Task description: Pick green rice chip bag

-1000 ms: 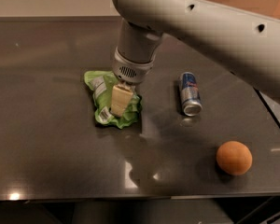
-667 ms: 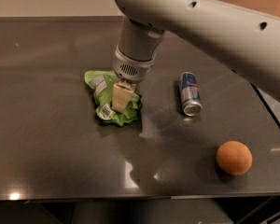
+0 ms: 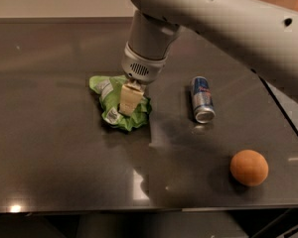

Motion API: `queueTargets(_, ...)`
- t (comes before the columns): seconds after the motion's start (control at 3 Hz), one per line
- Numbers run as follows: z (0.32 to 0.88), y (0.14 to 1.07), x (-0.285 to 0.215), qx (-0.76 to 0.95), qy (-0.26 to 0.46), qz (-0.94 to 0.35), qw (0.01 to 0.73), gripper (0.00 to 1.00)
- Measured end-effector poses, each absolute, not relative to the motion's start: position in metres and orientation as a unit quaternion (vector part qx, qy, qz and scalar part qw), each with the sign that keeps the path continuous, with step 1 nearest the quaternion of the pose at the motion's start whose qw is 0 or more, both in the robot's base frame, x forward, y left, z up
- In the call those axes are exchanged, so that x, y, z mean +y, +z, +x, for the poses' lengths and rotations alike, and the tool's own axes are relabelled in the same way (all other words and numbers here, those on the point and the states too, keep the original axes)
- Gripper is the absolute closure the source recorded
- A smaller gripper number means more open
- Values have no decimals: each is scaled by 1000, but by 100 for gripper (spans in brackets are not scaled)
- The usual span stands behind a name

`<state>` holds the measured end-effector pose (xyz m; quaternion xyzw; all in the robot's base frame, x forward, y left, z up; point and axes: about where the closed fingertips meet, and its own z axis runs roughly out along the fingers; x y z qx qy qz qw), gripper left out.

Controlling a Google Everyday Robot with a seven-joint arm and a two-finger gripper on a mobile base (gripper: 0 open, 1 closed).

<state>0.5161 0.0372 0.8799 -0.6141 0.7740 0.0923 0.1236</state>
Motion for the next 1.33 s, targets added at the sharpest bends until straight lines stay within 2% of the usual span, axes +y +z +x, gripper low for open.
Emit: queueTargets(1.33, 480, 993, 20, 701, 152, -659, 227, 100)
